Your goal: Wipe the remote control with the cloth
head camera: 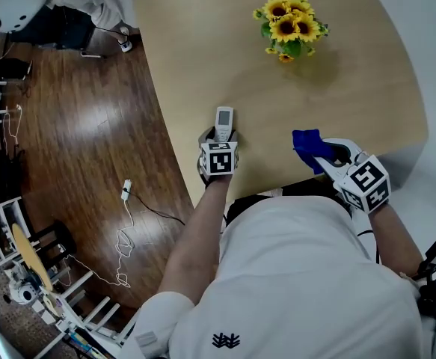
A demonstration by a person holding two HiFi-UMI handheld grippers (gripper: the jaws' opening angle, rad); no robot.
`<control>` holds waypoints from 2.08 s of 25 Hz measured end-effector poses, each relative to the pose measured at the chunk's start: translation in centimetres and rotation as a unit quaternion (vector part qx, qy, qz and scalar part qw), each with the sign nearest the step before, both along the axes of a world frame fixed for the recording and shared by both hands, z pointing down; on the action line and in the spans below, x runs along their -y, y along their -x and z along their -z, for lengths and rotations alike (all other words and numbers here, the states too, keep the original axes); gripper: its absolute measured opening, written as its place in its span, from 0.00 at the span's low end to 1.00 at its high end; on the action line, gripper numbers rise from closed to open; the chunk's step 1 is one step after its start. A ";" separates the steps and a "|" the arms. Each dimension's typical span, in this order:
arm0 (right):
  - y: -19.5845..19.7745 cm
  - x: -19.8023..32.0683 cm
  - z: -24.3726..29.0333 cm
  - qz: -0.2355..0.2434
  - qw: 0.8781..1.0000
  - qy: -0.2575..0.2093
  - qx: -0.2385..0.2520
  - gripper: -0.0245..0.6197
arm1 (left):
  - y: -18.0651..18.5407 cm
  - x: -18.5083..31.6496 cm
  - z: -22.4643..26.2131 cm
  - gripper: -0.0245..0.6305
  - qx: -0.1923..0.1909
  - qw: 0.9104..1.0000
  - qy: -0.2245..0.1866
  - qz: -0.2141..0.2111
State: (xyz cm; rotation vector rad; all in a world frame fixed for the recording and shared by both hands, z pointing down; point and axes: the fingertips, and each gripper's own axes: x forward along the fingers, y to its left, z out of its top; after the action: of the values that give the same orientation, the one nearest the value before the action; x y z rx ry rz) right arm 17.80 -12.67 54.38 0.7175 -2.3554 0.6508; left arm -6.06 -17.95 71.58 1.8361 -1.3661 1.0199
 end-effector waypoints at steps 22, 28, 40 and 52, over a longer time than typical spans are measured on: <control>10.3 7.1 14.8 0.094 0.975 -0.182 0.091 0.17 | -7.5 0.6 20.3 0.46 -0.064 0.938 -0.191 -0.281; 19.4 2.6 16.7 0.172 0.959 -0.193 0.119 0.17 | -8.6 -0.2 24.1 0.46 -0.071 0.925 -0.212 -0.306; 19.3 3.1 15.3 0.132 0.962 -0.227 0.069 0.17 | -6.8 -3.3 25.6 0.46 -0.060 0.913 -0.243 -0.321; 12.7 9.7 16.8 0.021 0.965 -0.259 0.034 0.17 | -5.9 -2.7 25.4 0.46 -0.077 0.914 -0.249 -0.310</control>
State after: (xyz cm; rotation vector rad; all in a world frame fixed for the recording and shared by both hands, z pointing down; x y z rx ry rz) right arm 5.14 -22.39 37.63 0.8683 -2.6222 0.0266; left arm -0.13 -15.28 46.15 2.7852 -1.0155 0.8244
